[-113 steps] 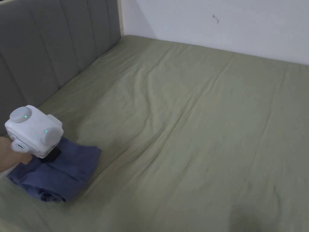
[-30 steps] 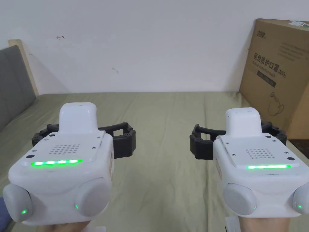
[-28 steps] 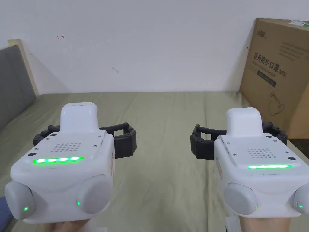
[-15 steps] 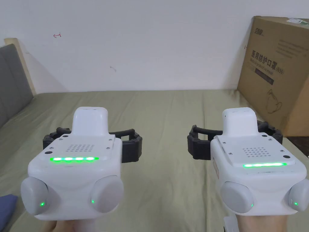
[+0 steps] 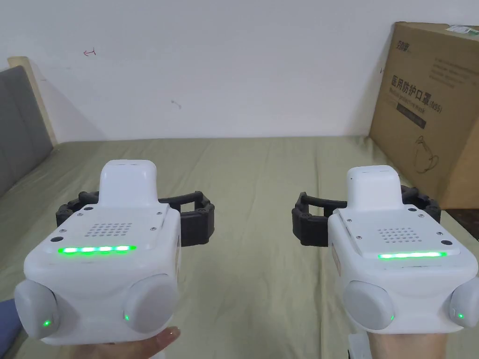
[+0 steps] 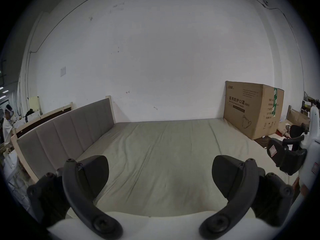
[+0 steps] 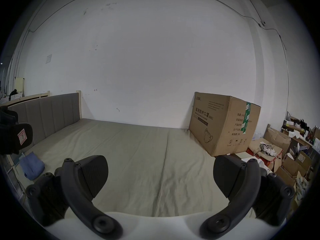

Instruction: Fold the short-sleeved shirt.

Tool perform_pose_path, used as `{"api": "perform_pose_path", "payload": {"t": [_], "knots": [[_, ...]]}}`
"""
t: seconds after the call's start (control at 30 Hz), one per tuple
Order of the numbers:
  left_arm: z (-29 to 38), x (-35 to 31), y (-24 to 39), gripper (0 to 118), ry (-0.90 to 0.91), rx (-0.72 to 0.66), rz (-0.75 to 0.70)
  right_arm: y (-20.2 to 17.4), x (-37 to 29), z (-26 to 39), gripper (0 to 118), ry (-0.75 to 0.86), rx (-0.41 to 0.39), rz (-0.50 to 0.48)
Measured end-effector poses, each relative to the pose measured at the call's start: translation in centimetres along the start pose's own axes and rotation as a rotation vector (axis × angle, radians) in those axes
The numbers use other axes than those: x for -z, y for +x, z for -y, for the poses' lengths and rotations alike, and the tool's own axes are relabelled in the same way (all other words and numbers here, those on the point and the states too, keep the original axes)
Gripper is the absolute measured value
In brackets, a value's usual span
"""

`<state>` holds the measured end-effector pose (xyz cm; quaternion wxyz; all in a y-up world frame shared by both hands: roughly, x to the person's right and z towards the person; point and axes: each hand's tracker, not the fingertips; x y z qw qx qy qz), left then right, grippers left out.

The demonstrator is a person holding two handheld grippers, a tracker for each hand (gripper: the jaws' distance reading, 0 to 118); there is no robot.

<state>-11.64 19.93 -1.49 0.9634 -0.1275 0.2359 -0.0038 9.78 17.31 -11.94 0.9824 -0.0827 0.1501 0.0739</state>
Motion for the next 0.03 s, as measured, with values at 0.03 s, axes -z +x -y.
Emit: {"api": "perform_pose_path", "payload": {"t": [0.03], "knots": [[0.02, 0.01, -0.06, 118, 0.003, 0.005, -0.001, -0.02, 0.00, 0.04, 118, -0.001, 0.001, -0.002]]}}
